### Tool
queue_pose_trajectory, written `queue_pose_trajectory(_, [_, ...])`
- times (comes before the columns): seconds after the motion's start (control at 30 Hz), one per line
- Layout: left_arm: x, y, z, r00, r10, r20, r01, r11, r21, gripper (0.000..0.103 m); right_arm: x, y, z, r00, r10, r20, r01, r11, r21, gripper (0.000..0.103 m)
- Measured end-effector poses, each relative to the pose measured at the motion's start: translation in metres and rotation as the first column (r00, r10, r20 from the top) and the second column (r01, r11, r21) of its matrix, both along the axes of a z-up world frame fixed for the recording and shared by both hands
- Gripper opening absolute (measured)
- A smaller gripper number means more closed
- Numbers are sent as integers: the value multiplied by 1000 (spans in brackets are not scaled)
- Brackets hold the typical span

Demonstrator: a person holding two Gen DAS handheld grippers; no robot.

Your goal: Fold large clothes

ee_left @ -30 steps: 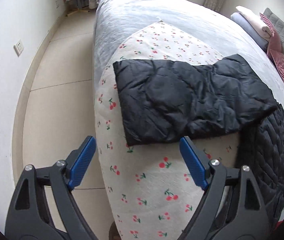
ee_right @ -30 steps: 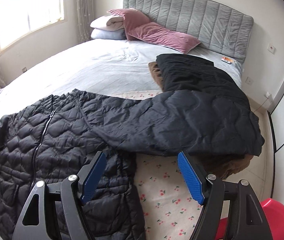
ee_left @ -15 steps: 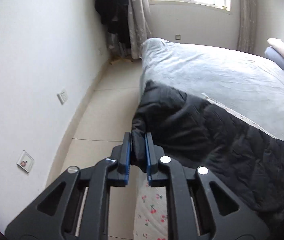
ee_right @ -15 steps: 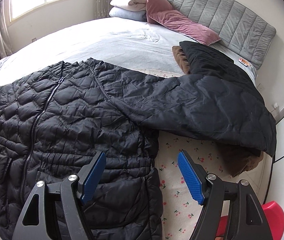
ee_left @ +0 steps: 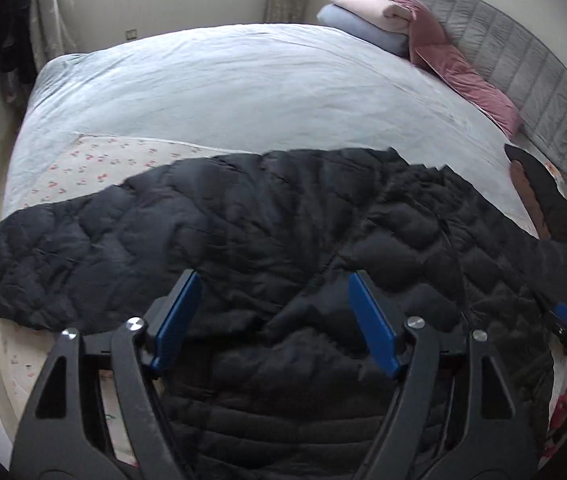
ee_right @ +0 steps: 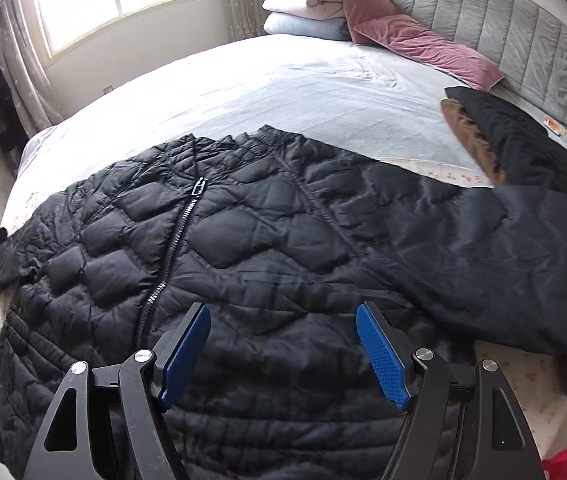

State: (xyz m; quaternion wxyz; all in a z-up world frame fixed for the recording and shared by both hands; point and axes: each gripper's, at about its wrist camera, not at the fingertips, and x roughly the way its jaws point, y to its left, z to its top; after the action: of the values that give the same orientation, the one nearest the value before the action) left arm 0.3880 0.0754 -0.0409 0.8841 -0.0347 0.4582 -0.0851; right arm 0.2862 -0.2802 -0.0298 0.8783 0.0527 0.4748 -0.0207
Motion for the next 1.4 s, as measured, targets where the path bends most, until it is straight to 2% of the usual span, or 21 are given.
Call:
queue_pose_trajectory(0.1, [-1, -51, -41, 994, -106, -14, 107, 991, 81, 77, 15, 10, -39, 1000, 1, -24, -2, 999, -43, 77])
queue_pose_trajectory(0.17, [-4, -55, -67, 991, -133, -9, 133, 974, 183, 78, 13, -5, -66, 998, -14, -63, 9, 997, -74, 77])
queue_pose_trajectory(0.2, [-6, -48, -80, 989, -151, 1, 147, 967, 209, 88, 7, -20, -74, 998, -28, -56, 23, 997, -76, 77])
queue_pose_trajectory(0.27, [-8, -15, -80, 992, -128, 14, 124, 978, 167, 97, -9, -60, -76, 997, -74, -17, 73, 996, -47, 77])
queue_pose_trajectory(0.33, [-8, 6, -71, 992, -127, 3, 125, 983, 136, 93, -23, -105, -71, 985, -173, -28, 171, 984, -45, 76])
queue_pose_trajectory(0.43, [-19, 13, -50, 997, -77, 22, 71, 974, 214, 92, -46, -135, -46, 972, -234, 1, 233, 969, -87, 76])
queue_pose_trajectory(0.5, [-36, 10, -30, 995, -92, 36, 86, 984, 157, 92, -67, -128, -24, 979, -201, 43, 205, 973, -105, 76])
queue_pose_trajectory(0.57, [-64, 1, -12, 990, -132, 54, 126, 986, 107, 92, -89, -107, -7, 989, -146, 39, 149, 983, -106, 77])
queue_pose_trajectory(0.67, [-110, -25, -2, 974, -216, 66, 209, 973, 97, 92, -123, -69, 4, 999, -52, 9, 53, 995, -81, 78])
queue_pose_trajectory(0.77, [-149, -41, -14, 957, -286, 45, 280, 955, 98, 93, -150, -38, -11, 997, 9, -78, -12, 999, -31, 79])
queue_pose_trajectory(0.83, [-162, -43, -38, 953, -302, 4, 300, 948, 101, 94, -161, -25, -34, 990, 28, -139, -29, 1000, -2, 79])
queue_pose_trajectory(0.9, [-165, -41, -71, 957, -285, -48, 288, 953, 97, 96, -163, -17, -54, 992, 19, -123, -23, 999, -34, 86])
queue_pose_trajectory(0.93, [-171, -40, -80, 961, -278, -14, 278, 955, 102, 98, -162, -14, -61, 995, 11, -97, -17, 998, -64, 90])
queue_pose_trajectory(1.0, [-176, -39, -82, 962, -274, 16, 271, 957, 108, 99, -159, -11, -66, 998, -5, -66, -1, 996, -91, 93])
queue_pose_trajectory(1.1, [-182, -39, -73, 969, -246, -18, 247, 961, 128, 99, -165, -8, -58, 997, -23, -72, 15, 994, -108, 93])
queue_pose_trajectory(1.23, [-211, -34, -62, 966, -256, -45, 259, 962, 88, 99, -203, -1, -39, 996, 13, -83, -21, 996, -92, 93])
queue_pose_trajectory(1.3, [-225, -36, -64, 955, -285, -81, 292, 952, 89, 99, -226, -4, -40, 994, 30, -104, -40, 995, -87, 93])
queue_pose_trajectory(1.4, [-247, -46, -73, 929, -338, -150, 361, 917, 172, 100, -252, -4, -48, 991, 47, -128, -58, 995, -85, 94])
